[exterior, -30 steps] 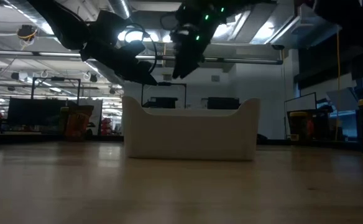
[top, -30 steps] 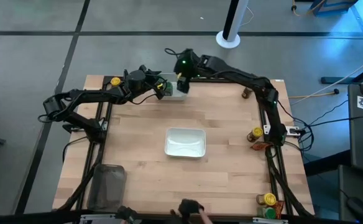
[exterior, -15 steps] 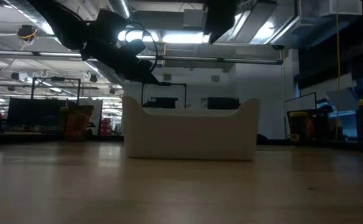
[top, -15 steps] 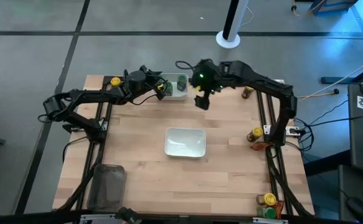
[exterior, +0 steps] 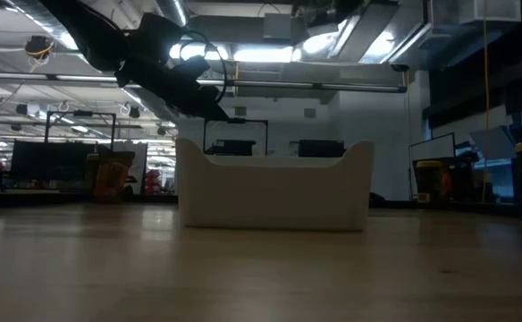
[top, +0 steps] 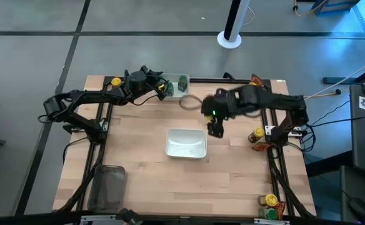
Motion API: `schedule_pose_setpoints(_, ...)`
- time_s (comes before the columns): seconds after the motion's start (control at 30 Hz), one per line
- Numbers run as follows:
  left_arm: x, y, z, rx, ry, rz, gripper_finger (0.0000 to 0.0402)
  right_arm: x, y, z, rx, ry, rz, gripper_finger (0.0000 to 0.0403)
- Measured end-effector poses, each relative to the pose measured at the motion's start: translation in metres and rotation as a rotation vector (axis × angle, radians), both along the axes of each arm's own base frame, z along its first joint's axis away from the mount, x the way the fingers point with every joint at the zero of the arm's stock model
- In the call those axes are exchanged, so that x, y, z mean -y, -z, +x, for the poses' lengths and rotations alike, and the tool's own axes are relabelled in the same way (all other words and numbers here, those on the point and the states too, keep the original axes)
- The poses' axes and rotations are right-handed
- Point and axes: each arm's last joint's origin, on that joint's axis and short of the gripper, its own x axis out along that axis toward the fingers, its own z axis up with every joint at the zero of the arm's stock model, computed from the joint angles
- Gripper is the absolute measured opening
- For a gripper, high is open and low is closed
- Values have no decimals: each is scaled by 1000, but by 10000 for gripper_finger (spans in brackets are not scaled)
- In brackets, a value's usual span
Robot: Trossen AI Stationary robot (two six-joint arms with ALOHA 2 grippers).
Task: Sort spices by type
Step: Put the middle right yellow seasoning bottle into the bottom white bin
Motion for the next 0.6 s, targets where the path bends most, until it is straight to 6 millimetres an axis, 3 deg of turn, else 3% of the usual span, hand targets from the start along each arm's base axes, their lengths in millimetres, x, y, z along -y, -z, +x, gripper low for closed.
schedule_pose_setpoints(0.13, 2, 0, 2, 1, 9, -1, 235, -24, 5, -5, -18, 6, -41, 358)
schedule_pose_setpoints(0.3, 9, 0, 6, -15, 43, 17, 235, -39, 20, -17, -68, 43, -17, 358)
schedule_pose_setpoints(0.47, 16, -2, 11, -12, 80, 46, 235, -35, 40, -44, -95, 129, -2, 358)
schedule_pose_setpoints(0.6, 21, -3, 14, -29, 105, 67, 235, -23, 53, -83, -70, 215, 25, 358)
